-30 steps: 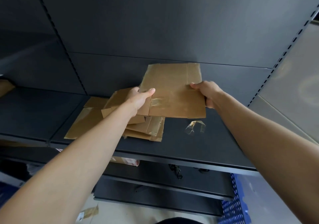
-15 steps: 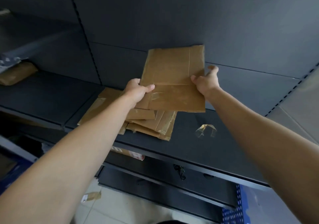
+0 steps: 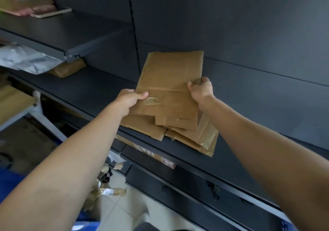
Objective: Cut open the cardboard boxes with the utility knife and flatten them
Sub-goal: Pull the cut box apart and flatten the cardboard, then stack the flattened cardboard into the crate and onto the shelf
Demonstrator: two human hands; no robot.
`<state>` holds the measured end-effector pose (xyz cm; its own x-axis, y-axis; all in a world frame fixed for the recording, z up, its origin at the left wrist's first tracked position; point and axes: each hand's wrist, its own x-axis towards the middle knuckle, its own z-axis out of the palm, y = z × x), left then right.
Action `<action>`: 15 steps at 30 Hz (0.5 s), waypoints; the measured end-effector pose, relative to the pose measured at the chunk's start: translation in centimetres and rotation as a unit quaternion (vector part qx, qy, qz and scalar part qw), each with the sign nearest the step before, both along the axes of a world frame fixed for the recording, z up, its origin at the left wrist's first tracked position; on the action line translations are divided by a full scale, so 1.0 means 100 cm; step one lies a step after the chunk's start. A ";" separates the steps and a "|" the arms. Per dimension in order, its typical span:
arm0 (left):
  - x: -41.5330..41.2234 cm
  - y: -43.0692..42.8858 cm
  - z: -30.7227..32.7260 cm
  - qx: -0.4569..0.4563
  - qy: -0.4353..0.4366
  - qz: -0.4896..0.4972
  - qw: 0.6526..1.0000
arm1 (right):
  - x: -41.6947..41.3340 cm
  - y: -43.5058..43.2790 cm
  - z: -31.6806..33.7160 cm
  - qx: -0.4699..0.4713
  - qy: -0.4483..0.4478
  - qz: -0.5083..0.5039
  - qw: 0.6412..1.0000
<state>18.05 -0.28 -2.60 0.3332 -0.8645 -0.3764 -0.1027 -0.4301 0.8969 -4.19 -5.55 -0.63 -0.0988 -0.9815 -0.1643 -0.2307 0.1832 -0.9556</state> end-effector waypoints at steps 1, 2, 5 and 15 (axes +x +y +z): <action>0.013 -0.003 -0.001 -0.003 -0.014 0.012 1.000 | 0.013 -0.003 -0.004 0.009 0.010 0.010 1.000; 0.027 -0.005 -0.002 -0.005 -0.024 0.025 0.999 | 0.025 -0.006 -0.009 0.019 0.031 0.024 0.999; 0.074 -0.007 -0.007 0.001 -0.051 0.048 0.998 | 0.054 -0.015 -0.023 0.024 0.137 0.071 0.988; 0.141 -0.024 -0.064 0.073 -0.131 0.021 0.988 | 0.041 -0.021 -0.082 0.154 0.540 0.168 0.810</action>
